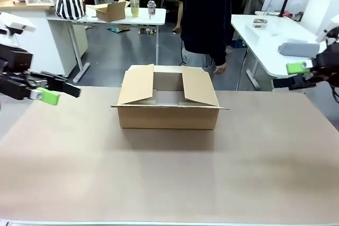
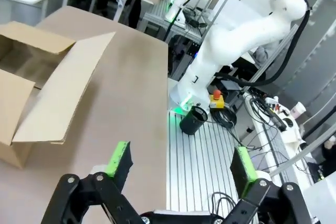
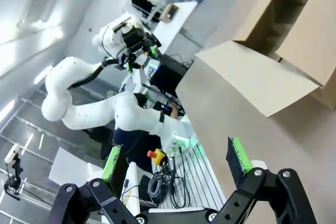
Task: Pack the gift set into the box.
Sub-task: Place both hands on the side flaps of the Package Box and spread them outward.
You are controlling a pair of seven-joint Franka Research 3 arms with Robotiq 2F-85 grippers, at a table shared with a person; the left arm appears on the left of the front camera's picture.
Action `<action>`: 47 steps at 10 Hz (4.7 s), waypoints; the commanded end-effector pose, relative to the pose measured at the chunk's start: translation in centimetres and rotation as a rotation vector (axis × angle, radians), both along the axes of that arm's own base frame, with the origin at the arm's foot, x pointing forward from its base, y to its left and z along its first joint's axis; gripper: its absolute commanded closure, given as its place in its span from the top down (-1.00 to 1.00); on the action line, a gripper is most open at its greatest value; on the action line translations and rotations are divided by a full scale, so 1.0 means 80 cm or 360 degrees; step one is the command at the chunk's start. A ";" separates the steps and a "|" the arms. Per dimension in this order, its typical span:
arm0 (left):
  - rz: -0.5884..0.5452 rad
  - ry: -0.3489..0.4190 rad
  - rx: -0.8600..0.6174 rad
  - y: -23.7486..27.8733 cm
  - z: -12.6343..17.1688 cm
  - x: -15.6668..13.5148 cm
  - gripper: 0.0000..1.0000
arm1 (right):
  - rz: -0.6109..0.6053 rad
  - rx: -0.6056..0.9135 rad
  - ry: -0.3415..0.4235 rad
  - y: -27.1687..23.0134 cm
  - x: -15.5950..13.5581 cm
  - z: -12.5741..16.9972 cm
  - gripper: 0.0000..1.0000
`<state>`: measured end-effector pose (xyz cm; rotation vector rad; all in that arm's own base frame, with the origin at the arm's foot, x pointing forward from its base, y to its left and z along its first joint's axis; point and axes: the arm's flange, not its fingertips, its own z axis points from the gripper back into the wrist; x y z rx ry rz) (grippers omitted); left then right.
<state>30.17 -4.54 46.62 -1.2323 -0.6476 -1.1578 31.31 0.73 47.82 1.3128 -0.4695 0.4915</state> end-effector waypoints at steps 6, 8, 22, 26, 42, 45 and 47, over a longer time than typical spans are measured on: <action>0.0070 0.0500 -0.0451 0.016 0.035 0.027 1.00 | -0.0005 0.0025 -0.0016 -0.008 -0.001 0.003 1.00; 0.0108 0.0783 -0.0385 -0.006 0.063 0.062 1.00 | -0.0005 0.0025 -0.0016 -0.008 -0.001 0.003 1.00; 0.1080 0.1297 0.1534 -0.299 -0.005 0.316 1.00 | -0.0005 0.0025 -0.0016 -0.008 -0.001 0.003 1.00; 0.2086 0.1421 0.1500 -0.316 -0.010 0.316 1.00 | -0.0005 0.0025 -0.0016 -0.008 -0.001 0.003 1.00; 0.2110 0.0527 0.1989 -0.394 -0.046 0.393 1.00 | -0.0005 0.0025 -0.0016 -0.008 -0.001 0.003 1.00; 0.2055 0.0493 0.2079 -0.406 -0.058 0.401 1.00 | -0.0005 0.0025 -0.0016 -0.008 -0.001 0.003 1.00; 0.1939 0.0408 0.2230 -0.410 -0.066 0.400 1.00 | -0.0005 0.0025 -0.0016 -0.008 -0.001 0.003 1.00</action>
